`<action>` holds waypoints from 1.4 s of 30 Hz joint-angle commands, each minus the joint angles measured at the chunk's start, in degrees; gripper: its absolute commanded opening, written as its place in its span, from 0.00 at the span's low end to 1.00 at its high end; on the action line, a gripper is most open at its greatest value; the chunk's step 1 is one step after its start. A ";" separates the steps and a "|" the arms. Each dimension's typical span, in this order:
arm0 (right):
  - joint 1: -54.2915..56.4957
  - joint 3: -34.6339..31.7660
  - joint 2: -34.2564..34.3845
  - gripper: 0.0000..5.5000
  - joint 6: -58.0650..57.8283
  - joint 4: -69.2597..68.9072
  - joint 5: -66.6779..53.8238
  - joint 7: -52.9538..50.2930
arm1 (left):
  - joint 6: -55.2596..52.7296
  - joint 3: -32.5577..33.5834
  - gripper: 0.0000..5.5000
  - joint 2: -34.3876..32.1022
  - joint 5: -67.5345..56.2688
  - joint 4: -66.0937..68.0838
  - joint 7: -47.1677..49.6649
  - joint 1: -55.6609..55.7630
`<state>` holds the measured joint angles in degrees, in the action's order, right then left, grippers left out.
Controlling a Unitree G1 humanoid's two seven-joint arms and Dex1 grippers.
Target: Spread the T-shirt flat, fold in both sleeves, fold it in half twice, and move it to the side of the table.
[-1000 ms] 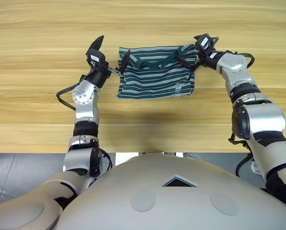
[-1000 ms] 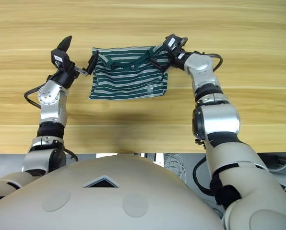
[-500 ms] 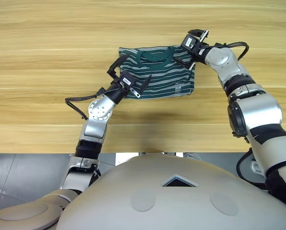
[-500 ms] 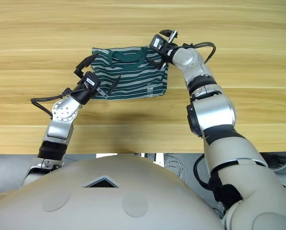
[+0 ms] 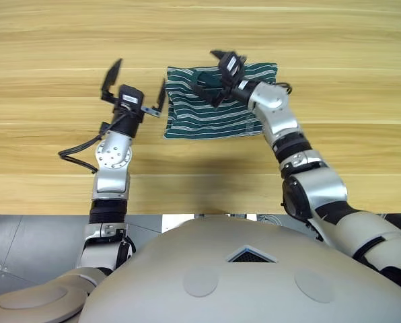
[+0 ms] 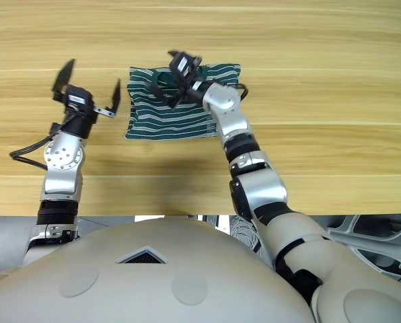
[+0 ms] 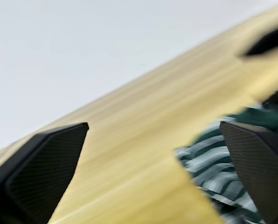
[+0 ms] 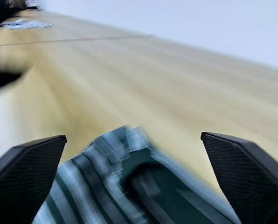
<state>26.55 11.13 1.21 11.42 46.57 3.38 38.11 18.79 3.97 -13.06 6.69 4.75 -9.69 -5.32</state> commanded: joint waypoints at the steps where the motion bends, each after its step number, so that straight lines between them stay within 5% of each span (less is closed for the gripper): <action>1: -1.97 1.87 -0.98 0.98 -4.07 -2.95 2.92 -3.46 | 0.22 0.92 0.93 -0.31 -1.34 -1.21 0.81 0.04; 9: -2.51 4.58 -3.21 0.98 -5.59 -0.50 6.75 -7.43 | 0.19 -0.01 0.93 -0.10 -1.61 -2.95 0.64 -0.99; 18: -10.14 4.85 -8.09 0.98 -11.27 -15.29 3.61 -1.26 | -0.25 -1.02 0.93 0.00 -1.03 -3.99 0.90 -1.83; 28: -10.02 7.21 -2.12 0.98 -24.18 -19.83 -0.57 1.00 | -0.51 -2.24 0.93 -0.02 -1.14 -4.00 0.65 -1.70; 42: 4.81 1.50 7.47 0.98 -25.36 10.96 -3.53 -1.17 | 0.01 -2.43 0.93 0.08 -1.47 -2.78 0.79 -1.07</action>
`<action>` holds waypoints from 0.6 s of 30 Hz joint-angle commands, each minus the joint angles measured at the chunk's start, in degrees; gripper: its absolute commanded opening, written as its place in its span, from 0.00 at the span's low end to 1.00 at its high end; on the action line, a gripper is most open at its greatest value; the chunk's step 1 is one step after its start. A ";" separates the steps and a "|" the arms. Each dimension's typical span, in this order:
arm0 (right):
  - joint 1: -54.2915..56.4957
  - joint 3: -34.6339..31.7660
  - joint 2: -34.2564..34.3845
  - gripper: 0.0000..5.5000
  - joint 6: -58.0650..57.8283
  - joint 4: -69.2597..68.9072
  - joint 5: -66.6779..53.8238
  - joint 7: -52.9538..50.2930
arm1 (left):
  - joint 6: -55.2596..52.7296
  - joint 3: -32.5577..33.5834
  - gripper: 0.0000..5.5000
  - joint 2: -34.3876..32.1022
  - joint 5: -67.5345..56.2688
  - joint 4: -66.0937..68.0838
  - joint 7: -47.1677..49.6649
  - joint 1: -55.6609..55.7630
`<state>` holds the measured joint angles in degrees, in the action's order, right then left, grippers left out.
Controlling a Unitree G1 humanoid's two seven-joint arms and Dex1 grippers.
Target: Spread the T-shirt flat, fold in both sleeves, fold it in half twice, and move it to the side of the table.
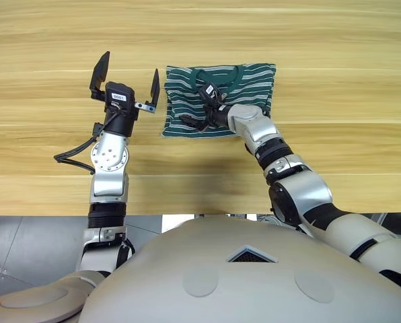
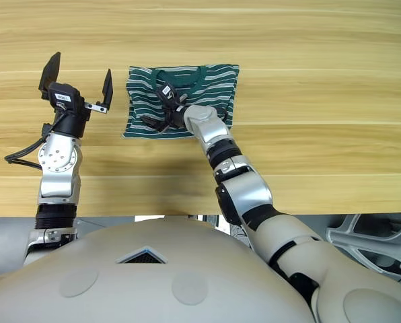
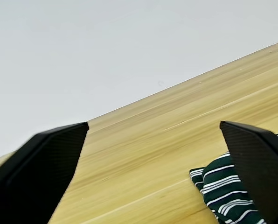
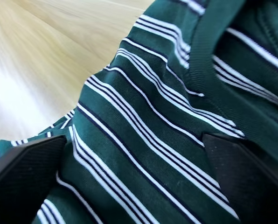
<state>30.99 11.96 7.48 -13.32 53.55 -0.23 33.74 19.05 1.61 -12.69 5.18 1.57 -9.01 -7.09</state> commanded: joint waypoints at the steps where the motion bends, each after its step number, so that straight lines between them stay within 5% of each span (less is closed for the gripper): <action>1: 0.36 0.92 1.55 0.98 -0.39 4.62 0.23 4.34 | -0.17 -0.03 0.93 -0.33 0.01 0.54 0.08 0.78; 9: -6.07 8.89 -3.05 0.98 2.28 -4.95 1.79 23.64 | 0.02 0.27 0.93 -0.68 -0.16 1.65 -0.13 2.04; 13: -13.05 15.39 -16.34 0.98 10.34 -19.56 4.09 36.89 | -0.15 0.44 0.93 -0.94 -0.13 1.69 -0.21 2.56; 18: -13.15 15.24 -32.59 0.98 24.33 -23.48 4.76 47.04 | -0.35 0.24 0.93 -0.98 0.10 1.71 -0.28 3.00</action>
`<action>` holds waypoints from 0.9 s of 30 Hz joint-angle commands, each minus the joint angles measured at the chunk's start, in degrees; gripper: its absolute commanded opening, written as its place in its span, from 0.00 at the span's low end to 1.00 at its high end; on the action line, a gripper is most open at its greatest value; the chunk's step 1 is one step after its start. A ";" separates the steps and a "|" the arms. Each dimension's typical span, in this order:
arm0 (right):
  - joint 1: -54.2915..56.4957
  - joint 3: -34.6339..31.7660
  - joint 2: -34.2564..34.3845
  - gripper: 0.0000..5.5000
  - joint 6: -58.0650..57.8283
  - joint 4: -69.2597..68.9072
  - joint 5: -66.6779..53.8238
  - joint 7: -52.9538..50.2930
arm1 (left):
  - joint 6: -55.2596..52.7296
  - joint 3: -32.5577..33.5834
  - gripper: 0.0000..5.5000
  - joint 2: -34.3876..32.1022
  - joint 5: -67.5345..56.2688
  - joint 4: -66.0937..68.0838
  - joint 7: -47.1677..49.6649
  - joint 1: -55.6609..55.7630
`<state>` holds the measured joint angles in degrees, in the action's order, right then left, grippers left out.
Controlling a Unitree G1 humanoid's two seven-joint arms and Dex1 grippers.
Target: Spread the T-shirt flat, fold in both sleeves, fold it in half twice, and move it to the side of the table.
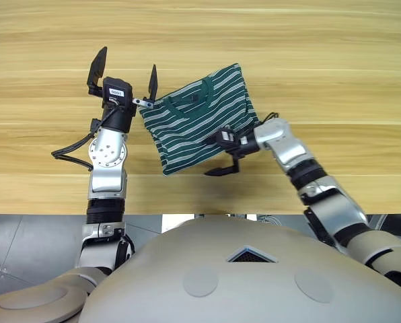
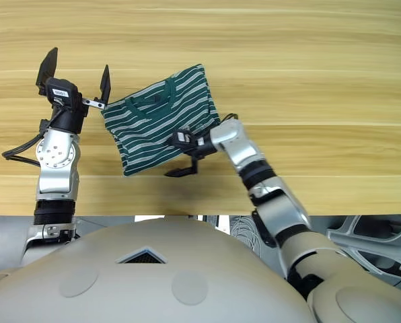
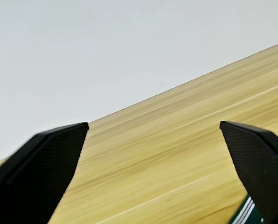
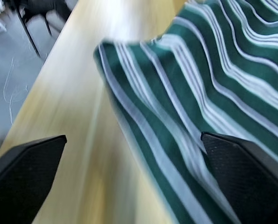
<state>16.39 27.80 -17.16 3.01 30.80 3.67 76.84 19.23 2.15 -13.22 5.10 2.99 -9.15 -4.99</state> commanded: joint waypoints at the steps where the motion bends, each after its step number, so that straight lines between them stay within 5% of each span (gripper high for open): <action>1: 2.47 -1.33 -9.23 0.98 9.89 0.02 0.79 4.07 | -0.48 -0.38 0.93 -0.48 0.19 0.49 -0.24 1.07; 8: 6.33 -8.92 -5.86 0.98 6.45 4.09 -3.43 -5.77 | -0.20 -0.33 0.93 -0.83 -0.05 1.35 -0.62 2.12; 17: 3.65 -7.45 -5.66 0.98 -0.59 8.29 -1.30 -8.67 | -0.19 -0.30 0.93 -0.64 -0.14 -0.24 -0.37 1.61; 27: 16.81 -9.00 -1.25 0.98 -3.88 24.40 -0.19 -10.88 | 0.15 -0.42 0.93 -0.09 -0.17 -0.28 0.07 0.97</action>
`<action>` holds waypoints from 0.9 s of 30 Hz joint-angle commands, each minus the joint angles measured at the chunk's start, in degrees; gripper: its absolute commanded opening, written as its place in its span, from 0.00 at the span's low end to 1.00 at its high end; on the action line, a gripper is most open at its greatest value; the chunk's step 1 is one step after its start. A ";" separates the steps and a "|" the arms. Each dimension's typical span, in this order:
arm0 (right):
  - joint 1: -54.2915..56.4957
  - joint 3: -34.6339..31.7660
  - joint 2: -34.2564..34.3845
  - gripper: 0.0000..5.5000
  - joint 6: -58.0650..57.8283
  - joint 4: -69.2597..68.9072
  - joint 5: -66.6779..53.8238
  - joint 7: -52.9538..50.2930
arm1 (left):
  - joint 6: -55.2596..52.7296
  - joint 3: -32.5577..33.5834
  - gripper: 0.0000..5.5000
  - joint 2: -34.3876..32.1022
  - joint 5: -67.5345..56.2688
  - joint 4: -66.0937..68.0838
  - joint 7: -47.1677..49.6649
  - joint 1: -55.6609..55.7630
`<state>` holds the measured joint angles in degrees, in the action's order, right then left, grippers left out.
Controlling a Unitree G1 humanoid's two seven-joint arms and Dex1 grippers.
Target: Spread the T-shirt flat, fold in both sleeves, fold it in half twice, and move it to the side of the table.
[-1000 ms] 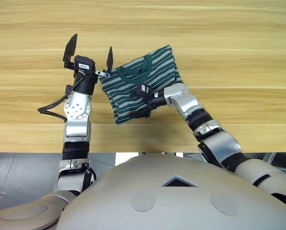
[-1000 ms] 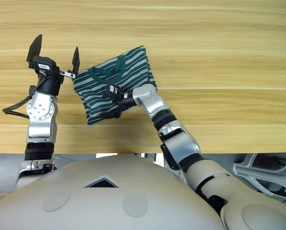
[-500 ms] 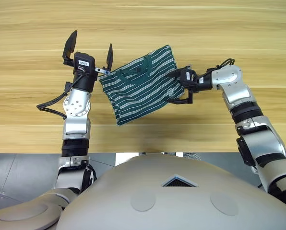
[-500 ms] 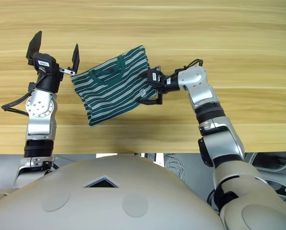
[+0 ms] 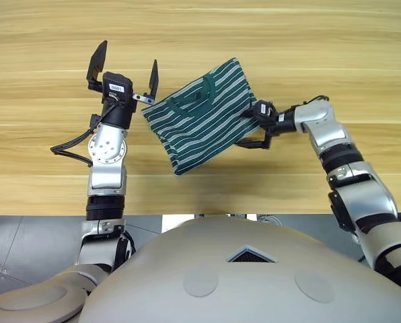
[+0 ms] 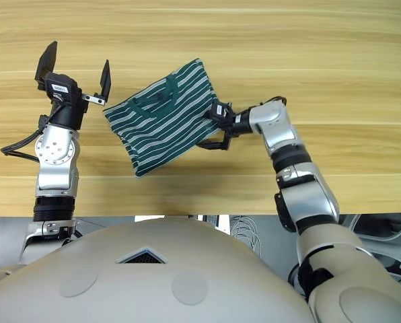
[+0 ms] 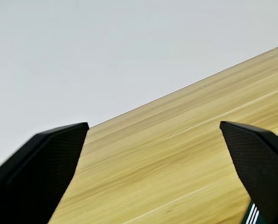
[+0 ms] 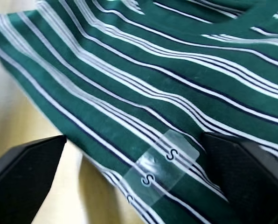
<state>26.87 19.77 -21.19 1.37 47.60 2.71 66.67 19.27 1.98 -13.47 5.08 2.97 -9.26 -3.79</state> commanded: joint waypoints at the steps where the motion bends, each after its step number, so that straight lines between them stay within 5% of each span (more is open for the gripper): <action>1: 8.86 -1.57 4.35 0.98 -2.98 10.83 0.51 -1.30 | 0.19 -0.38 0.93 0.29 -0.12 -0.17 0.22 -0.23; 10: 20.98 -6.14 13.31 0.98 1.76 25.10 2.55 -16.69 | 1.06 -0.94 0.93 1.36 -0.24 0.28 0.60 -0.46; 17: 15.17 -8.51 17.60 0.98 4.33 21.87 2.81 -29.44 | 1.74 -1.01 0.93 1.79 0.31 0.91 1.17 -0.73; 22: 12.21 -10.62 13.29 0.98 9.58 18.10 3.60 -38.35 | 2.25 -1.02 0.93 1.93 0.80 0.74 1.71 -1.19; 27: 5.00 -12.15 10.59 0.98 5.41 8.11 0.22 -31.34 | 2.43 -1.81 0.93 2.43 1.41 0.30 2.21 -1.87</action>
<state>35.16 7.32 -10.36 9.48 59.67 4.16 32.41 21.67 0.38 -11.22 5.35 3.85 -7.90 -5.35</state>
